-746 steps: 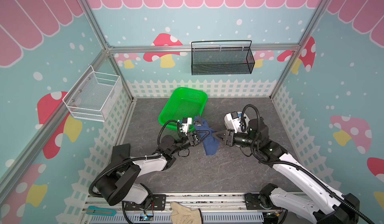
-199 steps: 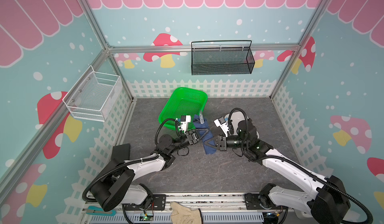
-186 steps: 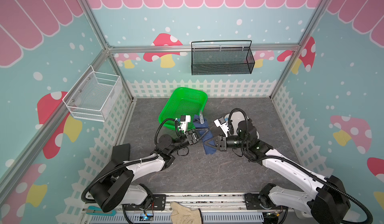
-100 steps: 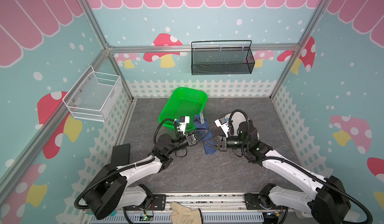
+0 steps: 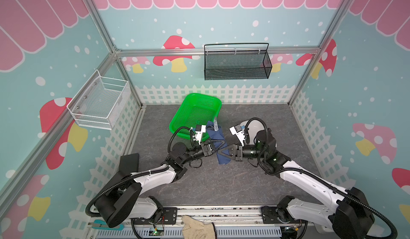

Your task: Place the utensils on the paper napkin and roll it up

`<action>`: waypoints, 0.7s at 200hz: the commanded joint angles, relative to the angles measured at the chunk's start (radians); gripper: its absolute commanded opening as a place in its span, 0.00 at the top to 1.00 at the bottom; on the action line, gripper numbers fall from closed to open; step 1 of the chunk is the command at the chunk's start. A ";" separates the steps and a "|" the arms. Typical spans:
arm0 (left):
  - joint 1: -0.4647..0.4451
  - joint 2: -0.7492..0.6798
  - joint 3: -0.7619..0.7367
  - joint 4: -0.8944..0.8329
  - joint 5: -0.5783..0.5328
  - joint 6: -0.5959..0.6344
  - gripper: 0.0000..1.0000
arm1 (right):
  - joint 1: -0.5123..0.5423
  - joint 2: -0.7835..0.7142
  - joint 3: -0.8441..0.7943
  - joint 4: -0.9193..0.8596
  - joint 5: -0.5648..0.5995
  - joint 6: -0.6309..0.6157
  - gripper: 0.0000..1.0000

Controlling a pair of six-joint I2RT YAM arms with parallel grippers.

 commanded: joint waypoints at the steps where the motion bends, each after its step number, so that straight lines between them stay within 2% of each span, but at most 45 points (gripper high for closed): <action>1: -0.003 0.018 0.035 0.091 0.004 -0.038 0.46 | 0.008 -0.011 -0.008 0.075 -0.025 0.010 0.89; 91: -0.003 0.027 0.020 0.125 -0.008 -0.050 0.74 | 0.008 -0.005 -0.022 0.087 -0.022 0.017 0.89; 140: -0.002 0.027 0.021 0.125 -0.014 -0.049 0.83 | 0.008 -0.003 -0.026 0.086 -0.010 0.015 0.88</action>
